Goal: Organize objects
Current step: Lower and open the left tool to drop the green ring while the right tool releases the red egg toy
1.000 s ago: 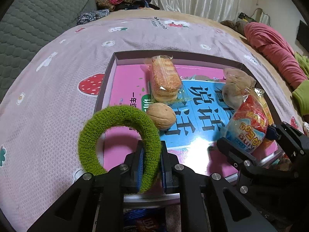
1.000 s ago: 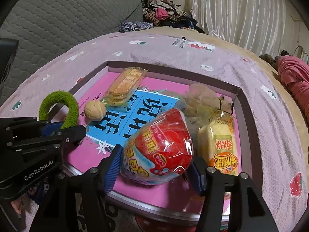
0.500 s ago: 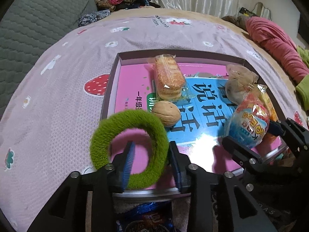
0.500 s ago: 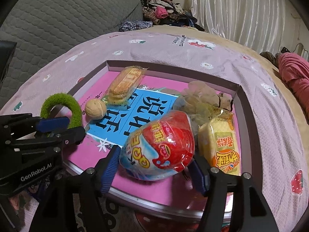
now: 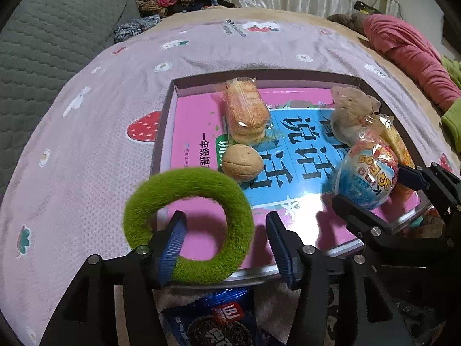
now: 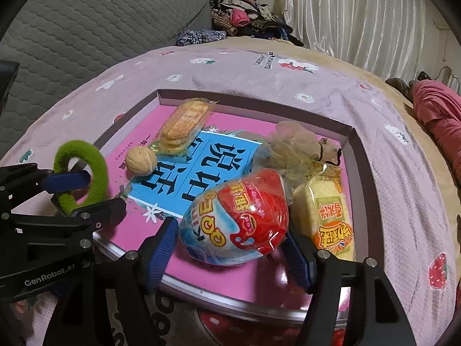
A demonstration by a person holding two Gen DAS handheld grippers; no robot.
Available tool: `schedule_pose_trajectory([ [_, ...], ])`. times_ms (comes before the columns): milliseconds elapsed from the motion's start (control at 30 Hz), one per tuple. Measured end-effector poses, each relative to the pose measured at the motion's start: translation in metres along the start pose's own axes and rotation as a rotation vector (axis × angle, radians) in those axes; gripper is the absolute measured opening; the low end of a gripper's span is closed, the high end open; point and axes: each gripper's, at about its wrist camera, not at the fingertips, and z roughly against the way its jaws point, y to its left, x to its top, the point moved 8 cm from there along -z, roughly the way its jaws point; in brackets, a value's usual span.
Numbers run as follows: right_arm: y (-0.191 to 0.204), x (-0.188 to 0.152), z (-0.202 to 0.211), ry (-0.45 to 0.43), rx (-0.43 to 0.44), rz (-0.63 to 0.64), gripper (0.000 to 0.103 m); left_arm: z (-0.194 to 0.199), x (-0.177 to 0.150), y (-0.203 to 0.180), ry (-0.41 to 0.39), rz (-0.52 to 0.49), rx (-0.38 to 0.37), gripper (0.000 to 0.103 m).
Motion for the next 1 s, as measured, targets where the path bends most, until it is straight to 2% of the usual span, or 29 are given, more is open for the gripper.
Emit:
schedule_pose_trajectory([
  [167,-0.004,0.003,0.005,-0.016,-0.011,-0.005,0.073,0.008,0.002,0.006,-0.016,0.008,0.024,0.074],
  [433,-0.005,0.004,0.009,-0.014,-0.021,-0.008,0.074,0.015,0.006,0.014,-0.024,0.052,-0.031,0.075],
  [567,-0.005,0.008,0.016,-0.027,-0.019,-0.008,0.074,0.021,0.009,0.013,-0.030,0.091,-0.123,0.075],
  [700,-0.005,0.011,0.023,-0.043,-0.008,-0.014,0.076,0.026,0.009,0.013,-0.032,0.127,-0.175,0.075],
  [1000,-0.004,0.014,0.027,-0.048,-0.014,-0.019,0.077,0.039,0.013,0.021,-0.061,0.161,-0.174,0.076],
])
